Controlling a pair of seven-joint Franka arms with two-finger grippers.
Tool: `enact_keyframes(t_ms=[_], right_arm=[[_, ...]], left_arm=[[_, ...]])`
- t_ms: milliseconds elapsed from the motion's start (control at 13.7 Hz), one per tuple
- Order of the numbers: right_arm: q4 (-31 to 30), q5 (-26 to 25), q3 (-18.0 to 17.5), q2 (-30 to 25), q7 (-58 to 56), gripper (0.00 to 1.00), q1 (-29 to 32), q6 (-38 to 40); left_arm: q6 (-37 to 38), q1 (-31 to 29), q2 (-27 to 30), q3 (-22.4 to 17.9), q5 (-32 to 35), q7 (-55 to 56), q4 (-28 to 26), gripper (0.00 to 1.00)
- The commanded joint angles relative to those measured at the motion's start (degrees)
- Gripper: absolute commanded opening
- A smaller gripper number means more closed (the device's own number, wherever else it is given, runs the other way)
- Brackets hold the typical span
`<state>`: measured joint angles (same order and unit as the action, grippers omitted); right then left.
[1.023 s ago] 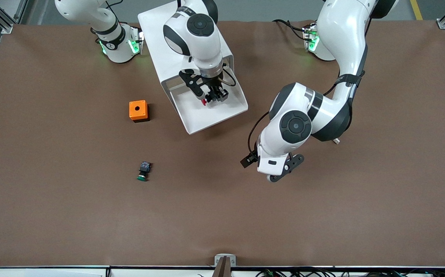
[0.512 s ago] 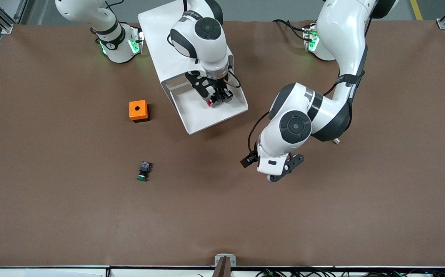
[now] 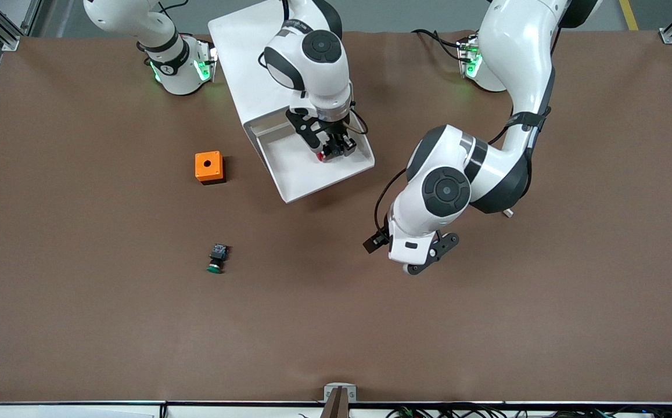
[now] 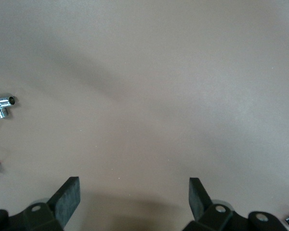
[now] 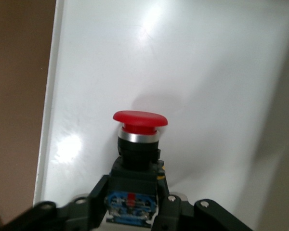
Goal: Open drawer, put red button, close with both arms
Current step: 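Lower the red button into the drawer and open the right gripper, then raise the right gripper away while the left gripper moves to the drawer front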
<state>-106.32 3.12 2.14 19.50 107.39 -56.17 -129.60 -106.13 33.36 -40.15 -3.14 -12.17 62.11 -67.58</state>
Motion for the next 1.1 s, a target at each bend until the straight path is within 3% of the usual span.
enact_keyframes(t_ms=[0,1023], right_arm=[[1.6,-0.8,0.8,0.7,1.4,1.0,-0.9,0.8],[3.4,-3.3,1.0,0.8,-2.3,1.0,0.8,2.4]], left_arm=[[-0.7,0.6,0.1,-0.4,1.5,0.6,-0.2,0.99],[-0.7,3.6,-0.4,-0.4,1.4,0.6,-0.7,0.99]])
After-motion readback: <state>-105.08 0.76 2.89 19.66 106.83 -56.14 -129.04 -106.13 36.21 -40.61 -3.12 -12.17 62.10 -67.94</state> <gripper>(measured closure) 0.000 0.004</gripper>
